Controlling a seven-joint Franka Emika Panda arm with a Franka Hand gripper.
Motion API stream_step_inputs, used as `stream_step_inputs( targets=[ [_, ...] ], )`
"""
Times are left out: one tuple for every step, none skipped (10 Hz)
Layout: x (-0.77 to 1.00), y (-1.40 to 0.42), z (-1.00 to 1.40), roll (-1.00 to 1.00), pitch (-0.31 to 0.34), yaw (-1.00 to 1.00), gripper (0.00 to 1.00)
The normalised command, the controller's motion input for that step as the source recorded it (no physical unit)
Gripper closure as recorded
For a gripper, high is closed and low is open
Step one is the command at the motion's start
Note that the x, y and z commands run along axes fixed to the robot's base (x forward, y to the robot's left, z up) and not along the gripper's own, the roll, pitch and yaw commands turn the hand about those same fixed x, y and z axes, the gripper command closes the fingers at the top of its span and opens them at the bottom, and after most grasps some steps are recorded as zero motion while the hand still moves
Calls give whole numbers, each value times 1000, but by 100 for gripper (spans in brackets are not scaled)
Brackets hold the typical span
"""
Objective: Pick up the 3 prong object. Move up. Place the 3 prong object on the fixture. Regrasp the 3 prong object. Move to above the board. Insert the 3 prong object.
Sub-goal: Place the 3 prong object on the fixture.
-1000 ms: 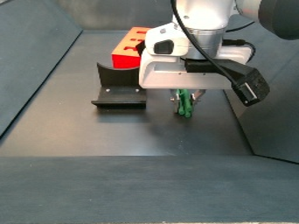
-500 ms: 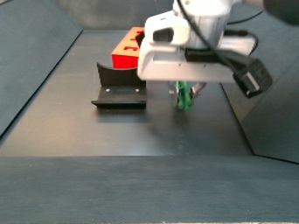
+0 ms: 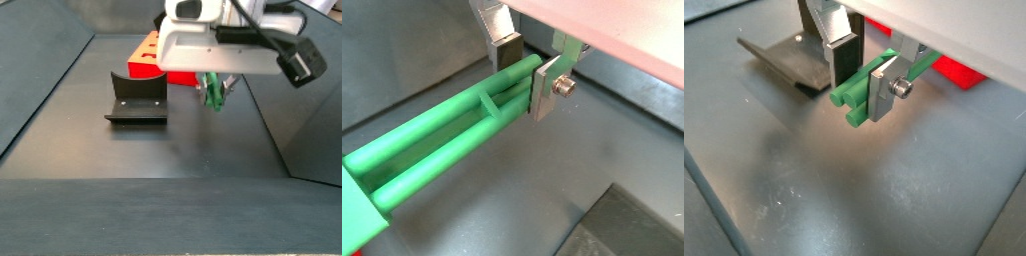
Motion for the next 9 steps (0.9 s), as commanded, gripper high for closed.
stream_step_inputs(
  targets=[
    [-9, 0, 1000, 1, 17, -1, 100],
    [-18, 2, 1000, 7, 25, -4, 100],
    [-21, 4, 1000, 11, 25, -6, 100],
    [-26, 6, 1000, 19, 28, -10, 100],
    [-30, 9, 1000, 24, 32, -13, 100],
    [-28, 13, 838, 29, 40, -14, 100],
    [-21, 14, 665, 32, 47, -14, 100],
    [-9, 18, 434, 34, 60, -13, 100],
    [0, 19, 260, 34, 73, -11, 100]
  ],
)
